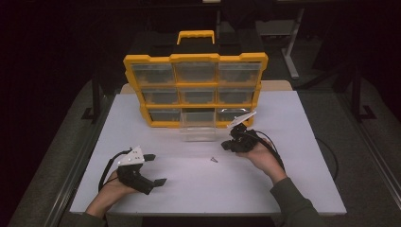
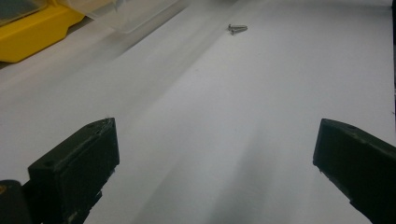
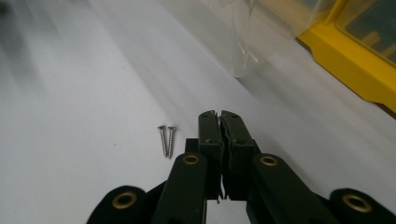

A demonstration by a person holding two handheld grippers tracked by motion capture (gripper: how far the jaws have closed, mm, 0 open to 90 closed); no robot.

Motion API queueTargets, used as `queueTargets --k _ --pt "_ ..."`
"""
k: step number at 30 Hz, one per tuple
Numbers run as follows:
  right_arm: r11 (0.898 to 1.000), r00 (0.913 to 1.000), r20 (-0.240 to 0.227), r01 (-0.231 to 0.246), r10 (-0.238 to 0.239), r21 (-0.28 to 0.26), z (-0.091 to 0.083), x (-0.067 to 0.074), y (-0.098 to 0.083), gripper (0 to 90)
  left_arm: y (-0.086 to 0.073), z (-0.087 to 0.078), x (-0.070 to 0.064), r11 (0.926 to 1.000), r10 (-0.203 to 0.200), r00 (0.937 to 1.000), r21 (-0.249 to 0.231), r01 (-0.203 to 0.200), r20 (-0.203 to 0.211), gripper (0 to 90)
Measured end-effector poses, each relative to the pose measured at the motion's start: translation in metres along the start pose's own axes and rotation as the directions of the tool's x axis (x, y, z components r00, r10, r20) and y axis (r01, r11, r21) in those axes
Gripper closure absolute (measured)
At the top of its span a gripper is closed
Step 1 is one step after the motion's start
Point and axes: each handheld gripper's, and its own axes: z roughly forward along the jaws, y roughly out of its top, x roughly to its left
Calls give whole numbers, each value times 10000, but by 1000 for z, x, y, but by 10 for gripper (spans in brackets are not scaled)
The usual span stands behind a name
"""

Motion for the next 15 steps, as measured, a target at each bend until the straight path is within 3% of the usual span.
queueTargets --k 15 --pt "9995 9995 43 310 -310 -65 -19 -1 22 862 -1 0 -1 10000 29 10000 71 -29 -31 4"
